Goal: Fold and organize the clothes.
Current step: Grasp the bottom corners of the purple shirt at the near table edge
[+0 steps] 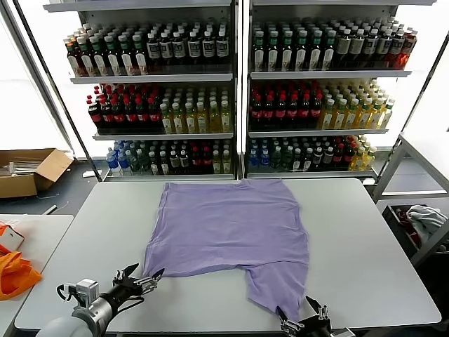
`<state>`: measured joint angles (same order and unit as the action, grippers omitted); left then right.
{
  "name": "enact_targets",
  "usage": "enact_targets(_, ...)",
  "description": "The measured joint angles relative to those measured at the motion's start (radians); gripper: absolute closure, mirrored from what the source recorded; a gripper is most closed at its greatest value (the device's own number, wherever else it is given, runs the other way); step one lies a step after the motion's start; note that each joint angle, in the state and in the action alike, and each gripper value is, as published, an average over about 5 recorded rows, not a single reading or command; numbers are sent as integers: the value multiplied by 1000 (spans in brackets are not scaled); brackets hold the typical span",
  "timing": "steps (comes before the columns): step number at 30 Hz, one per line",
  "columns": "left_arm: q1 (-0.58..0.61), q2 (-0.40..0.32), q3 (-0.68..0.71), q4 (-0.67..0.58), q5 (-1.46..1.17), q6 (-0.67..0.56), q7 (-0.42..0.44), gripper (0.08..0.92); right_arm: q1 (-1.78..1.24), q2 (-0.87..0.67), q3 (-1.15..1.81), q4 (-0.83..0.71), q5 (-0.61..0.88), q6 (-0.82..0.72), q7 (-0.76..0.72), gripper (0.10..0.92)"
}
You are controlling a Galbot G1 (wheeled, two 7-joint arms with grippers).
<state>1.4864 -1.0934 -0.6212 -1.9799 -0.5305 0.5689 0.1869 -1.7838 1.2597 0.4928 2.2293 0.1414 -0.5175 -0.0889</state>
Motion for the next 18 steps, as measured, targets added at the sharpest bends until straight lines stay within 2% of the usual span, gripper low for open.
enact_targets(5, -9, -7, 12, 18, -3, 2, -1, 213, -3, -1, -7, -7, -2, 10, -3, 448)
enact_targets(18, -1, -24, 24, 26, 4, -11, -3, 581, -14, -9, -6, -8, 3, 43, -11, 821)
